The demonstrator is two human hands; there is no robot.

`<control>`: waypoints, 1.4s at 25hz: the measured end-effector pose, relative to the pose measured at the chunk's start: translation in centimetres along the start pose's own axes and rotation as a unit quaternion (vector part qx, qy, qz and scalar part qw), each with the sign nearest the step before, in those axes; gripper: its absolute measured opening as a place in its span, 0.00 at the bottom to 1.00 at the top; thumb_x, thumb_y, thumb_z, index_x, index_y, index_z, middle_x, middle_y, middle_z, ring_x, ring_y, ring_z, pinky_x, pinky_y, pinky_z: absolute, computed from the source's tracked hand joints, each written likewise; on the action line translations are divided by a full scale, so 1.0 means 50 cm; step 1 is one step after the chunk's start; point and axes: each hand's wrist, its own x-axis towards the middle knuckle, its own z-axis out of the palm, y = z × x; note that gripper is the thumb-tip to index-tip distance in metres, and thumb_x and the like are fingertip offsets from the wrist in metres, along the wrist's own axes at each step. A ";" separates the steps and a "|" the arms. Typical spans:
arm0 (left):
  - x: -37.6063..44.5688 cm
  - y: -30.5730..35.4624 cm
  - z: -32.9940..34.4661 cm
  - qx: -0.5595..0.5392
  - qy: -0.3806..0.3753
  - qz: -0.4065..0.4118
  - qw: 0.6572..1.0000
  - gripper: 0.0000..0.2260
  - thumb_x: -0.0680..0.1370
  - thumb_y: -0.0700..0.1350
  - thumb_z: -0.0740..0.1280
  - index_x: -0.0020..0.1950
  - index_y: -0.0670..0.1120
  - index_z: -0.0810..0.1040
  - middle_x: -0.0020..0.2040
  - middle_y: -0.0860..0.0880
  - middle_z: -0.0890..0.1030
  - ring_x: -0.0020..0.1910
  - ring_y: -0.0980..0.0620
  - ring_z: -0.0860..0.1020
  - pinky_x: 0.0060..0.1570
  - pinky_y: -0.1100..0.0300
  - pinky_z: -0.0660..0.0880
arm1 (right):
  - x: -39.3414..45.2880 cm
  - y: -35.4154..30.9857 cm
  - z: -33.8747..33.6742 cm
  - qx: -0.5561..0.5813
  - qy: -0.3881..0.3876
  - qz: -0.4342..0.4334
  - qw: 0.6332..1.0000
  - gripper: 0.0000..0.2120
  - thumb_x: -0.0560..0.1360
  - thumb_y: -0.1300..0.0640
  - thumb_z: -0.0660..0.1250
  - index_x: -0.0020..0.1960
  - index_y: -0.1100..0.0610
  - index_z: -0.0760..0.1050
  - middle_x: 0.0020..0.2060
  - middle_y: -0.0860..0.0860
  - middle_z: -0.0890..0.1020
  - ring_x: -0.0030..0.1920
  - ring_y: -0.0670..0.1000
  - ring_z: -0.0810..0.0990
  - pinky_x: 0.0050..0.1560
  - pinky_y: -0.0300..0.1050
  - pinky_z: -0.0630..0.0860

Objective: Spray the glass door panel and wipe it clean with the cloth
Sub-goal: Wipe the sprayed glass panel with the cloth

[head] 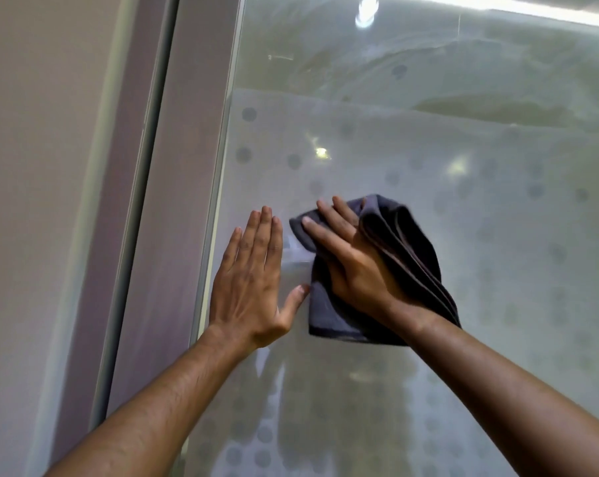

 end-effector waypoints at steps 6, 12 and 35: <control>-0.004 0.005 0.000 0.010 -0.017 -0.006 1.000 0.43 0.75 0.64 0.54 0.79 0.38 0.43 0.80 0.40 0.43 0.79 0.44 0.42 0.77 0.46 0.46 | -0.133 0.068 -0.087 -0.171 0.023 0.177 0.969 0.29 0.76 0.43 0.61 0.74 0.54 0.69 0.74 0.63 0.66 0.75 0.66 0.61 0.74 0.68 0.54; -0.002 0.007 0.002 0.010 -0.018 -0.008 1.000 0.42 0.76 0.64 0.53 0.79 0.39 0.43 0.80 0.41 0.43 0.79 0.45 0.42 0.77 0.46 0.46 | -0.121 0.069 -0.066 -0.184 0.072 0.230 0.953 0.27 0.72 0.56 0.61 0.72 0.55 0.71 0.71 0.61 0.71 0.73 0.68 0.64 0.69 0.77 0.53; -0.015 0.003 -0.005 -0.014 0.007 -0.047 0.999 0.49 0.71 0.66 0.60 0.79 0.37 0.45 0.80 0.40 0.45 0.80 0.44 0.44 0.77 0.44 0.49 | -0.082 0.025 -0.018 -0.076 0.046 0.021 0.996 0.22 0.73 0.65 0.67 0.67 0.61 0.75 0.68 0.63 0.74 0.71 0.67 0.67 0.77 0.57 0.48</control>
